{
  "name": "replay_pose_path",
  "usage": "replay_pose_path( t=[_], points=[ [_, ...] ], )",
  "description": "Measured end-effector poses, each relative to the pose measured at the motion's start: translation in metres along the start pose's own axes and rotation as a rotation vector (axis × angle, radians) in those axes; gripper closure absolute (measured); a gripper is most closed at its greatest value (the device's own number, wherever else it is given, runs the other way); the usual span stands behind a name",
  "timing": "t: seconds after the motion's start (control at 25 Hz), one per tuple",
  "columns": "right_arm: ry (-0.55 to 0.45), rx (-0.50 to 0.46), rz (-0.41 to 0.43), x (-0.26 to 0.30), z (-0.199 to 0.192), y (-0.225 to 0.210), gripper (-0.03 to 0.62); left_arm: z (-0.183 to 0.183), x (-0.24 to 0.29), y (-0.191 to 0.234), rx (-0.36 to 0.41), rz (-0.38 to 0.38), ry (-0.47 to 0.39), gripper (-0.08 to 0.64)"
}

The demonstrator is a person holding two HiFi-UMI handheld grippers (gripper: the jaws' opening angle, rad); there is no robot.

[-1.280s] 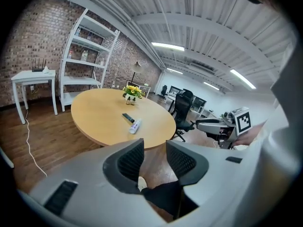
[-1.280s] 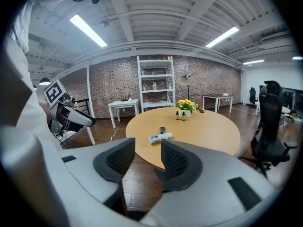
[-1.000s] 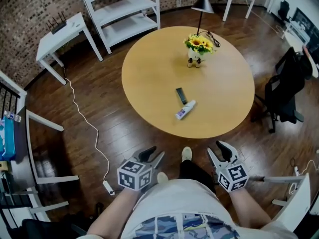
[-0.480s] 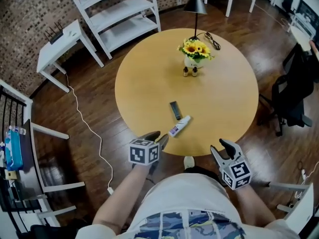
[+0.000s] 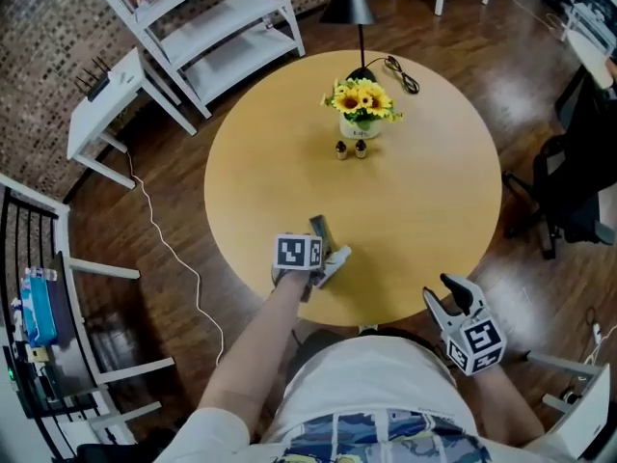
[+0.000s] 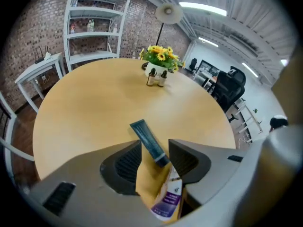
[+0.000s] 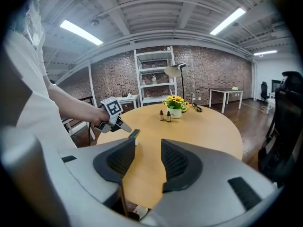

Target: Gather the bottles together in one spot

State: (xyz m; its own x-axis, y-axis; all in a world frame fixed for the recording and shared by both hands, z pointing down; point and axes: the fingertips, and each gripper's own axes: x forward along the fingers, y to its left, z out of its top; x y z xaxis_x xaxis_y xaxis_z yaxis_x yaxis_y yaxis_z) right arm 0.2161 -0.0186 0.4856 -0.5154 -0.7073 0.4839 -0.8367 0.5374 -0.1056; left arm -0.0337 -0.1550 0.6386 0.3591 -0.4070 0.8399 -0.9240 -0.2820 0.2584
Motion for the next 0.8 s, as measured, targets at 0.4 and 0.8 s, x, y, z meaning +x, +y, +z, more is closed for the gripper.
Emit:
replay_pose_path(
  t=[0.4, 0.8],
  points=[
    [-0.006, 0.076, -0.003, 0.007, -0.003, -0.035, 0.394, -0.007, 0.049, 0.017, 0.106, 0.112, 0.184, 0.444],
    [-0.114, 0.111, 0.077, 0.042, 0.04, -0.018, 0.394, 0.035, -0.037, -0.038, 0.143, -0.173, -0.193, 0.456]
  ],
)
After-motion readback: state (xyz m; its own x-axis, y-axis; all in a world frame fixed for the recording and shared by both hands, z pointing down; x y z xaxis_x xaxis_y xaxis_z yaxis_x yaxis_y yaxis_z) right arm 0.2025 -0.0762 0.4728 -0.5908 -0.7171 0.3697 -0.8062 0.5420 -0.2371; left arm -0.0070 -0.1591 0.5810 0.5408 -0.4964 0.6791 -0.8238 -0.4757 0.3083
